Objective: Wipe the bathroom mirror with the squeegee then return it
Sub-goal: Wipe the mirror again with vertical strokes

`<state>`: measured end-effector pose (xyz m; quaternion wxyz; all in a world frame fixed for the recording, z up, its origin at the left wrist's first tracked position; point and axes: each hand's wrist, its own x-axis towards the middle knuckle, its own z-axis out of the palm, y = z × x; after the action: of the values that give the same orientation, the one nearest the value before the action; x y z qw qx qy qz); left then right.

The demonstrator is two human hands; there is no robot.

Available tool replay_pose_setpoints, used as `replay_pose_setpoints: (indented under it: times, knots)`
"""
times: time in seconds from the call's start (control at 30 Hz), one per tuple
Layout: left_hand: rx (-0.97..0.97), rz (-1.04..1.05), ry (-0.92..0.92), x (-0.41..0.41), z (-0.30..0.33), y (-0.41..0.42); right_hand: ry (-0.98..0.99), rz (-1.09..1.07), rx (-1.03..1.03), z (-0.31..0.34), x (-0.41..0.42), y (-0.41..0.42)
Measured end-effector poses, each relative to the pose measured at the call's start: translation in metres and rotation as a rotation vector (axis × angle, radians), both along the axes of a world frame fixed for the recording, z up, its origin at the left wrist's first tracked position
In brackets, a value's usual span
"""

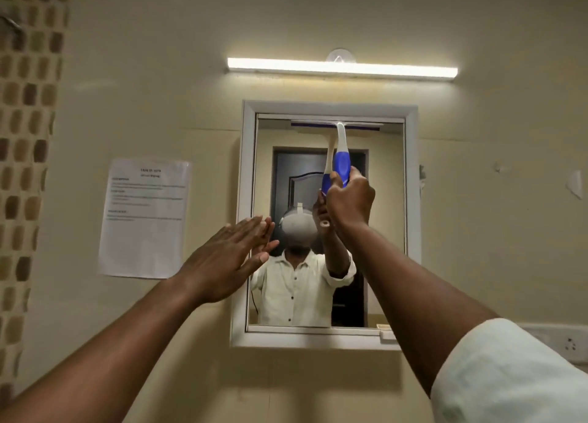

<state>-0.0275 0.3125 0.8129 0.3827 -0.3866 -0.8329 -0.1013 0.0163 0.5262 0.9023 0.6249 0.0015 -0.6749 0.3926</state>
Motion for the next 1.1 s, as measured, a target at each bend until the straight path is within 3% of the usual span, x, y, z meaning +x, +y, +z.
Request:
replay_pose_setpoints:
  times: [0.57,1.1]
  knots:
    - [-0.016,0.007,-0.042,-0.013,-0.01,0.002,0.019,-0.002,-0.033,-0.025,-0.015,0.02]
    - [-0.032,-0.046,-0.135,0.013,-0.043,0.017,-0.11,0.09,-0.175,-0.172,0.031,0.021]
